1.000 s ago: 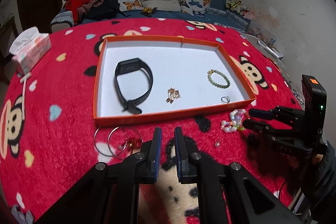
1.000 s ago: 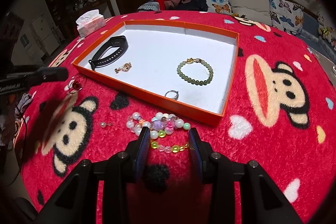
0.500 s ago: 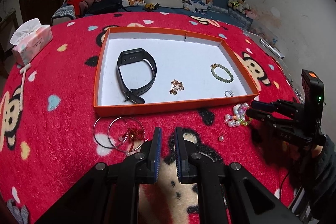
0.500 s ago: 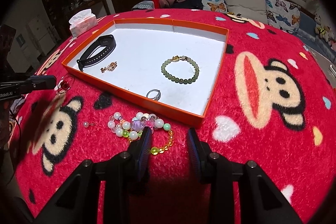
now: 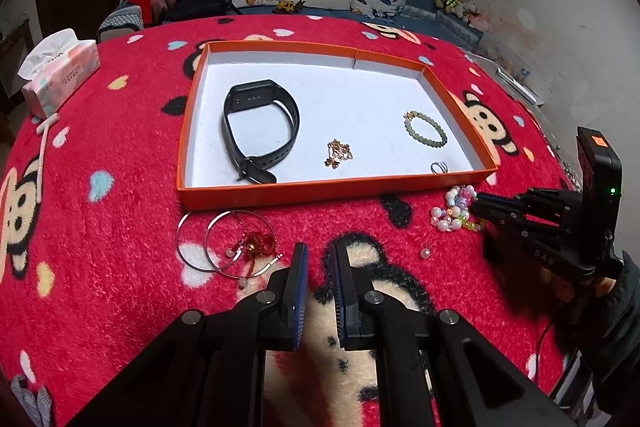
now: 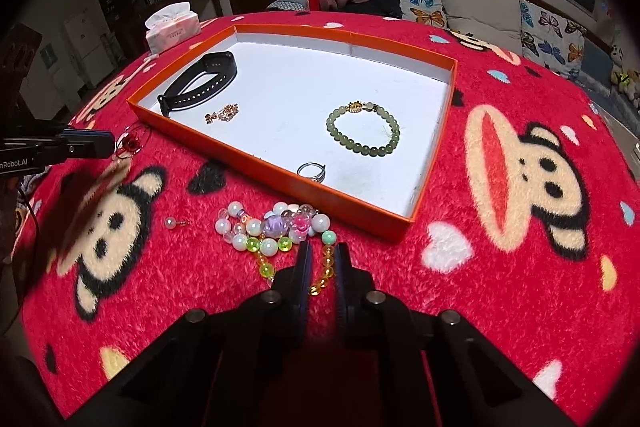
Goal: Organize jewelry
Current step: 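Move the right gripper onto the pearl bead bracelet and close it, then lift the bead bracelet with the right gripper while the left moves toward the red tassel earring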
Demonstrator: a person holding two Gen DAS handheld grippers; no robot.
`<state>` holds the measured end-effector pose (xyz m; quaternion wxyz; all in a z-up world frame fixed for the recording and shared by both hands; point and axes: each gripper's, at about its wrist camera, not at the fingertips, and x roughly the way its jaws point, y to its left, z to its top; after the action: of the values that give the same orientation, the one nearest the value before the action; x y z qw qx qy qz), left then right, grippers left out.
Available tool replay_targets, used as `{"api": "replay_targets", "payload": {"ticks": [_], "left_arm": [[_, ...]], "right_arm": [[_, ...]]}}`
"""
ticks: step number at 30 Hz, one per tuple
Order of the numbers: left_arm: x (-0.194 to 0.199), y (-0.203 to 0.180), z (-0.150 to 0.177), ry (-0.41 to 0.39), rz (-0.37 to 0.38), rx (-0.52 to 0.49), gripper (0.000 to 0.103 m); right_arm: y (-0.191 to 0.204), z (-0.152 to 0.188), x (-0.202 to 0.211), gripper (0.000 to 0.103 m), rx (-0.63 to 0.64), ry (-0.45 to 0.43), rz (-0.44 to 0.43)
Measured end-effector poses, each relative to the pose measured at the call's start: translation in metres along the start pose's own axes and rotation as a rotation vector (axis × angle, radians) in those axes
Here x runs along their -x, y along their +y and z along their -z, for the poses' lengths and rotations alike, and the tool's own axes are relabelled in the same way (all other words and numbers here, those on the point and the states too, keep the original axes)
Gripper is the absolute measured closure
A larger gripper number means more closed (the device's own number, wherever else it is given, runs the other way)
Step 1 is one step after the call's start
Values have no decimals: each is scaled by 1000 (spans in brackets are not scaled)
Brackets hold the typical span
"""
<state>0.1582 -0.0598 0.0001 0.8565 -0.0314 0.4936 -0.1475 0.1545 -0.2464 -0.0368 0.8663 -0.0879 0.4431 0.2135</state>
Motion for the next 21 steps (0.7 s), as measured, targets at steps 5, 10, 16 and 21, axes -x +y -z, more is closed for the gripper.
{"api": "replay_targets", "payload": {"ticks": [5, 10, 16, 21], "left_arm": [[-1, -6, 6, 10, 18, -22, 90], [-4, -22, 15, 35, 59, -70, 90], [-10, -44, 22, 50, 103, -119, 90], [-21, -66, 19, 60, 156, -189, 90]], "right_arm": [[1, 3, 3, 95, -1, -2, 17], [-1, 9, 13, 95, -19, -17, 18], [0, 13, 30, 95, -19, -46, 31], [3, 14, 37, 95, -21, -64, 30]]}}
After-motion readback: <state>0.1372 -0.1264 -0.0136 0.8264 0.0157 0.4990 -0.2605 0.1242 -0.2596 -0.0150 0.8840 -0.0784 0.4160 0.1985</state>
